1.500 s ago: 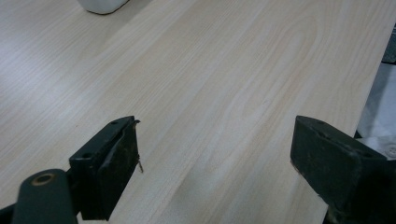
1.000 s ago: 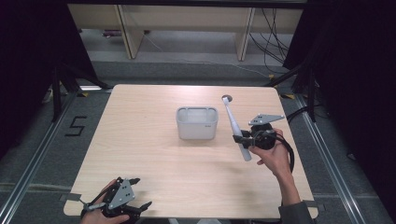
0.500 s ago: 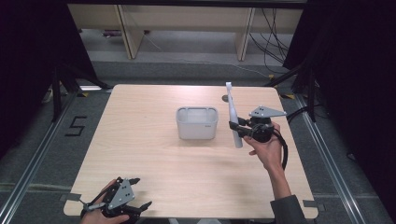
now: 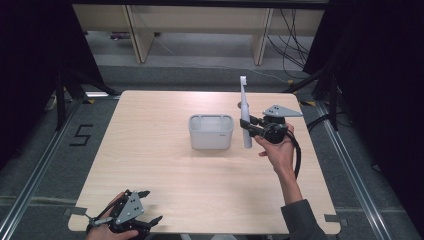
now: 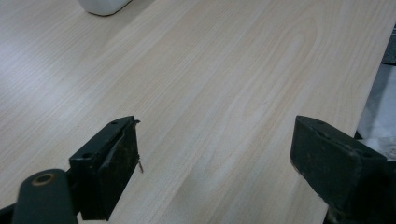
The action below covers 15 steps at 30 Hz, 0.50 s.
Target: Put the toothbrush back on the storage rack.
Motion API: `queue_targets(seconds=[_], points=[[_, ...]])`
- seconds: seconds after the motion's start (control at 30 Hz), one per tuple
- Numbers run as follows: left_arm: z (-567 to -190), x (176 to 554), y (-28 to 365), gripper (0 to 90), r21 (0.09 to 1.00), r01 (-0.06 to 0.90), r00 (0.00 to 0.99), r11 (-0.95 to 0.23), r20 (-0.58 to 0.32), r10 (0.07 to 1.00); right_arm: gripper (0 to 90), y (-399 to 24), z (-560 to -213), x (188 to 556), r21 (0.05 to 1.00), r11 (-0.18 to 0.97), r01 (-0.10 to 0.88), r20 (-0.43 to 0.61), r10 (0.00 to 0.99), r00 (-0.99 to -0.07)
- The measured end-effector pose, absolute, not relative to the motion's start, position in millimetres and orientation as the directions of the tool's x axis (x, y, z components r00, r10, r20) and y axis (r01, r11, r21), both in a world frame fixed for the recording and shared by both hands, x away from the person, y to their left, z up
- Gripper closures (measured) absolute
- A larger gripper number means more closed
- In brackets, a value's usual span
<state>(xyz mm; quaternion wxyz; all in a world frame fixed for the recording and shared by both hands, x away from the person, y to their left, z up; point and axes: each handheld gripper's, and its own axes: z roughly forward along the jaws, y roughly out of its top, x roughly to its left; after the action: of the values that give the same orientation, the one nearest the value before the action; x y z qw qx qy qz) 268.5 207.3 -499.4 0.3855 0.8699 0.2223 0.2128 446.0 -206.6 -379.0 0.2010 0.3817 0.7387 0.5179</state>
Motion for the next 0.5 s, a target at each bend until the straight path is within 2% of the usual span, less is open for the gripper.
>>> queue_targets(seconds=[0.5], points=[[-499, 269, 208, 14.7, 0.766, 0.225, 0.818, -0.602, 0.188, 0.544, 66.5, -183, -363, 465, 0.935, 0.117, 0.334, 0.122, 0.778, -0.616]])
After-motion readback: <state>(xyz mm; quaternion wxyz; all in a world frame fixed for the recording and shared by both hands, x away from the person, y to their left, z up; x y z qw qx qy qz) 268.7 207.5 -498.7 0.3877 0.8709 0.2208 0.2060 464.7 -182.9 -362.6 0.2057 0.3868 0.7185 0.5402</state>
